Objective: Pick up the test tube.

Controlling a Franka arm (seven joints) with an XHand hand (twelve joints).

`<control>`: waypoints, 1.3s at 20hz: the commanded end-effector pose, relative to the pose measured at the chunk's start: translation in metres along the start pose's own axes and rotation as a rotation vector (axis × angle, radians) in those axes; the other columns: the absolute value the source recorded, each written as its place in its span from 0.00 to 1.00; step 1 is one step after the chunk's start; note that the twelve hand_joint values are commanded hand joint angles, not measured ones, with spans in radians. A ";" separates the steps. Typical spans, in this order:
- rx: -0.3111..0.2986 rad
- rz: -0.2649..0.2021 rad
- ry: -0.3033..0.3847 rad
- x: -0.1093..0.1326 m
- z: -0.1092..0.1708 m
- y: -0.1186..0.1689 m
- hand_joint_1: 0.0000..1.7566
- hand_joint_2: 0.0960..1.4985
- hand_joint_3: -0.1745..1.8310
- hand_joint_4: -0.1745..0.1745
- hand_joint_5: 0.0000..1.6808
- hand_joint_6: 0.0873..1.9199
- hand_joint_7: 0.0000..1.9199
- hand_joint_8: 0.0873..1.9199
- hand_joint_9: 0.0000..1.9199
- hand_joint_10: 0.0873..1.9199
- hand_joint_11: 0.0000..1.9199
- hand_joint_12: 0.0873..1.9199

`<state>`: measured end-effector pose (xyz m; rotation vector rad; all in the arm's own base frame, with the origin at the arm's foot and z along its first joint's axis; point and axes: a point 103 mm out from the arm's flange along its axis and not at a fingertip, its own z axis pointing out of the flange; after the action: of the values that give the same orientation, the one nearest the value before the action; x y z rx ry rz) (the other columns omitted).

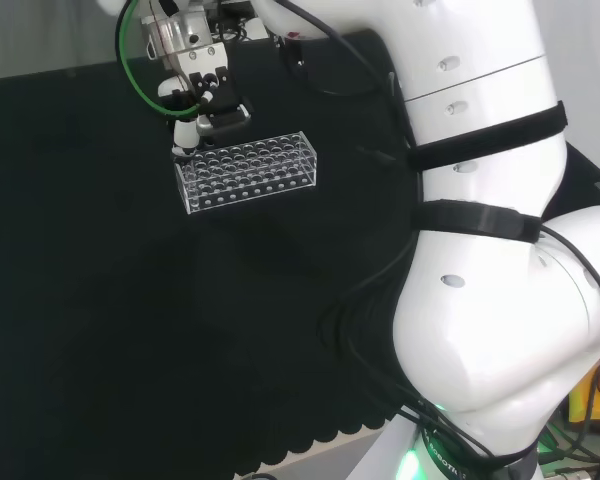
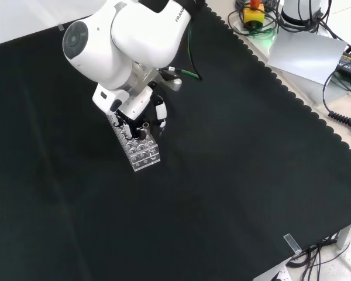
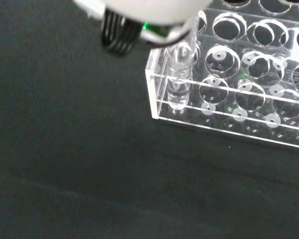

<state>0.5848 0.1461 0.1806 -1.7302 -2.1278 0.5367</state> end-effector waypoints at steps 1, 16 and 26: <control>-0.065 0.053 0.107 -0.003 -0.002 0.001 0.69 0.53 0.24 0.00 0.75 0.25 0.87 0.17 0.85 0.28 0.63 0.53; -0.117 0.088 0.276 -0.008 -0.014 -0.002 0.76 0.30 0.48 0.00 0.85 0.16 0.78 0.15 0.87 0.31 0.67 0.42; -0.123 0.083 0.347 -0.015 -0.034 -0.017 0.76 0.46 0.32 0.00 0.79 0.06 0.73 0.31 0.85 0.33 0.67 0.42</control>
<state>0.5911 0.1330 0.2083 -1.8403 -1.8949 0.1423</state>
